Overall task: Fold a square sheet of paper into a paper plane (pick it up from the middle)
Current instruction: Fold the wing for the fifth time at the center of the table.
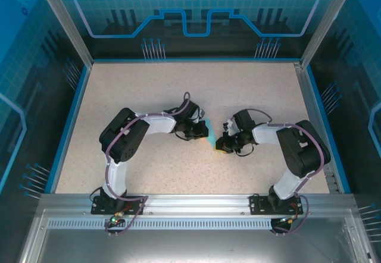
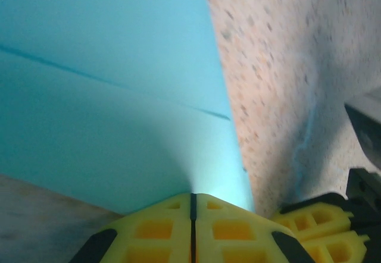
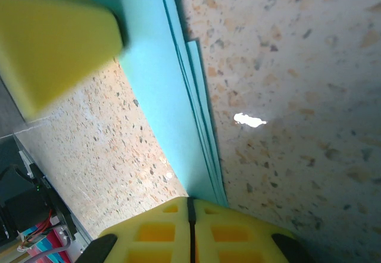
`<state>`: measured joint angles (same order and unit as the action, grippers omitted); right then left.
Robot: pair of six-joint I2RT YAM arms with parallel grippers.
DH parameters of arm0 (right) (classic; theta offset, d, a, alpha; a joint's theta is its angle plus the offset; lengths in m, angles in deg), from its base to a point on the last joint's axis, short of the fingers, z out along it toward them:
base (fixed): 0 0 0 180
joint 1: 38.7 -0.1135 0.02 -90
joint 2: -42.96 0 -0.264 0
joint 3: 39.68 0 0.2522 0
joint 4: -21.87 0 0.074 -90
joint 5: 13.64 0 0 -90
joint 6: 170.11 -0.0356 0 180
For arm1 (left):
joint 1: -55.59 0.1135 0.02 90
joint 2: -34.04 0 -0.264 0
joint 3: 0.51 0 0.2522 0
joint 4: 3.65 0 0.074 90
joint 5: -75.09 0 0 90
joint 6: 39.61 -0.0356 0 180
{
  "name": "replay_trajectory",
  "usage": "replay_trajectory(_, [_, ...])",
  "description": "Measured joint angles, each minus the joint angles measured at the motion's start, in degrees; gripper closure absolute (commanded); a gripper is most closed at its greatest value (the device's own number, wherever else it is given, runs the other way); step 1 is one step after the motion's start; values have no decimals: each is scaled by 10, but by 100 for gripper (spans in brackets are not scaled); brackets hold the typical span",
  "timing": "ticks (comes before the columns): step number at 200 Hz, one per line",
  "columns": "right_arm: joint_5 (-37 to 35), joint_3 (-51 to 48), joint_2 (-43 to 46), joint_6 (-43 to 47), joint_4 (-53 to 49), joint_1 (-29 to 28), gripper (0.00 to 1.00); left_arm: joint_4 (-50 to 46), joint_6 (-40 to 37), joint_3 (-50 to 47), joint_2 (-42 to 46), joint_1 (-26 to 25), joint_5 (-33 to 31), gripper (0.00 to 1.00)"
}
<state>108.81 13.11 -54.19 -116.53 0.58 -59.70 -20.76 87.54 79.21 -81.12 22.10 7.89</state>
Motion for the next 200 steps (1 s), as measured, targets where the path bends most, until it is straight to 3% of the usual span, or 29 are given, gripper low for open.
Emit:
replay_trajectory(69, [0, 1, -1, 0, -4, 0, 92, -17, -26, 15, -10, 90, 12, 91])
replay_trajectory(134, [-11, 1, 11, 0, -4, -5, 88, -41, -41, 31, -13, 123, 0, 88])
replay_trajectory(153, [-35, 2, 28, -1, -15, -12, 80, -54, -42, 31, -4, 123, -14, 84])
replay_trajectory(200, [-109, 8, 154, -7, -85, -16, 49, -111, -40, 31, 79, 106, -77, 68])
